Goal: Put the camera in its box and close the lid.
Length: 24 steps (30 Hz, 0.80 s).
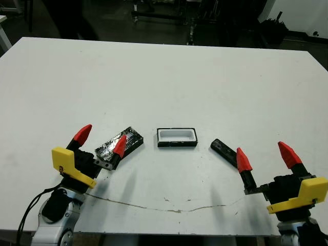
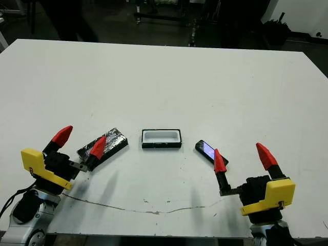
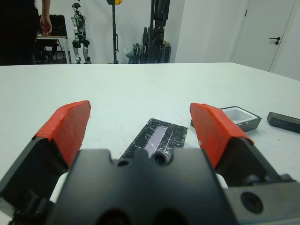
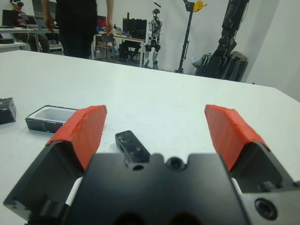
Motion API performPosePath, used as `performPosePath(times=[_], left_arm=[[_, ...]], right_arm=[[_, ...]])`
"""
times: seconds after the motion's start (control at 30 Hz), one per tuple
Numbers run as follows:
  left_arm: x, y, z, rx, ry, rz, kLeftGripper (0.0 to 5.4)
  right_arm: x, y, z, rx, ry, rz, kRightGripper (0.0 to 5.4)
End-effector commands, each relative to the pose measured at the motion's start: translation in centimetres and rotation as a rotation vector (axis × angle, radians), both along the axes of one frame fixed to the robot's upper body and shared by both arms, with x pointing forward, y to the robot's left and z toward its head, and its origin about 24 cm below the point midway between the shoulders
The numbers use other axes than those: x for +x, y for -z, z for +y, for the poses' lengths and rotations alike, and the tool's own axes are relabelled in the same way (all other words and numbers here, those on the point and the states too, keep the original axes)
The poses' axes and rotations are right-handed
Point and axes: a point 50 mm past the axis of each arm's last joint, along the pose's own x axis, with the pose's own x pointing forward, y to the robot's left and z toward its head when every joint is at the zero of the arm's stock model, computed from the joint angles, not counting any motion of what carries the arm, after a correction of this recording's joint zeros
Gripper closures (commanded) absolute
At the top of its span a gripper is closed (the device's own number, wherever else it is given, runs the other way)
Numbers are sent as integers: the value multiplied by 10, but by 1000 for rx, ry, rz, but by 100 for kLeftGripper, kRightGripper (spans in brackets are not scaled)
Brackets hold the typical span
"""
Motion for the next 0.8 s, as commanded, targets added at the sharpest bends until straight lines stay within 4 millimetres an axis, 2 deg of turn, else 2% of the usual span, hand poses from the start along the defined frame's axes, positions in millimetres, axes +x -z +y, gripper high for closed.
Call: performPosePath(times=[0.03, 0.37, 0.47, 0.67, 0.8], left_arm=[[-1, 2, 1, -1, -3, 21, 1], [0, 2, -1, 18, -3, 18, 1], [-1, 2, -1, 16, -5, 15, 1], [-1, 4, -1, 1, -5, 18, 1], [-2, 3, -3, 3, -12, 24, 1]], right_arm=[[0, 1, -1, -4, 4, 6, 0], [3, -3, -7, -15, -29, 20, 0], [12, -17, -18, -36, -91, 54, 0], [42, -56, -47, -125, -282, 199, 0], [58, -69, -54, -138, -388, 280, 0]])
